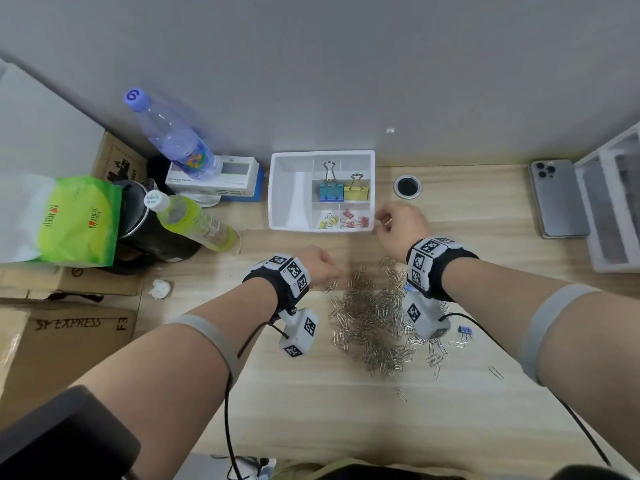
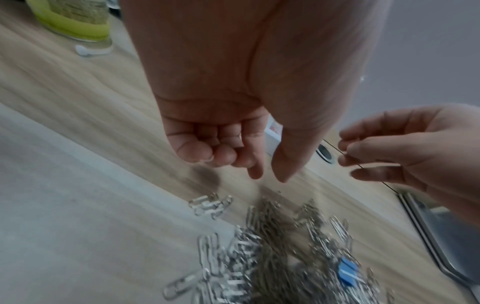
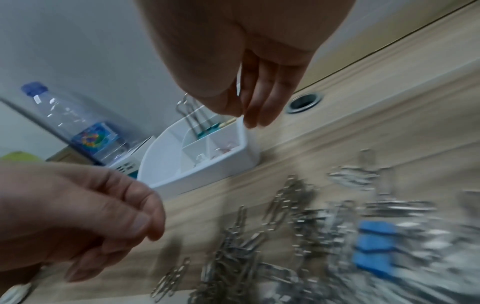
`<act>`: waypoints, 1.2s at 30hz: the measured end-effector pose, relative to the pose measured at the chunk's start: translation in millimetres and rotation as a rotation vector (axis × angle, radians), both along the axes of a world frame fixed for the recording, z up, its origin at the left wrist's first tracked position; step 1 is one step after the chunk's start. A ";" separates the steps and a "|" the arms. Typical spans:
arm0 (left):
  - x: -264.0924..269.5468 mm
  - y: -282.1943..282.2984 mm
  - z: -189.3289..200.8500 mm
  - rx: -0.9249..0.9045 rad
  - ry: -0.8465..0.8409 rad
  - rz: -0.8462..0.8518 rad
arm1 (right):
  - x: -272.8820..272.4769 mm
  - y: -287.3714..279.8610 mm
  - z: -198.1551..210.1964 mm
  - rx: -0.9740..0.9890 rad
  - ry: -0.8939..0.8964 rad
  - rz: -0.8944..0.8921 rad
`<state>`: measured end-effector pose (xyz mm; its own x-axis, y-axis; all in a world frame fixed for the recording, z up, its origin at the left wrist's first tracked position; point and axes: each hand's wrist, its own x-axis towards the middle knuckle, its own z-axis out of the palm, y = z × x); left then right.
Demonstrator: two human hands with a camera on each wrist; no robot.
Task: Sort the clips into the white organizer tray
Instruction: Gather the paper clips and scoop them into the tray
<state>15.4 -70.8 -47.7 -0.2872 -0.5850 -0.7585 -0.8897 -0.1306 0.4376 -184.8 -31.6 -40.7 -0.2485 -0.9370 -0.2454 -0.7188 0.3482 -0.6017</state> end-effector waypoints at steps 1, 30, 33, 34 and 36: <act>-4.8 3.6 3.2 0.001 -0.002 -0.016 | -8.2 6.2 -0.3 0.034 -0.004 -0.017; -140.0 92.2 -16.8 -0.288 -0.010 -0.366 | -85.4 195.4 -35.6 0.414 -0.050 0.042; -137.5 89.2 -14.1 -0.264 -0.015 -0.358 | -85.8 191.4 -33.5 0.362 -0.081 0.070; -136.2 88.1 -13.8 -0.256 -0.014 -0.362 | -85.2 189.7 -33.6 0.349 -0.083 0.101; -132.7 85.8 -12.8 -0.233 0.003 -0.364 | -83.2 185.6 -35.6 0.336 -0.067 0.145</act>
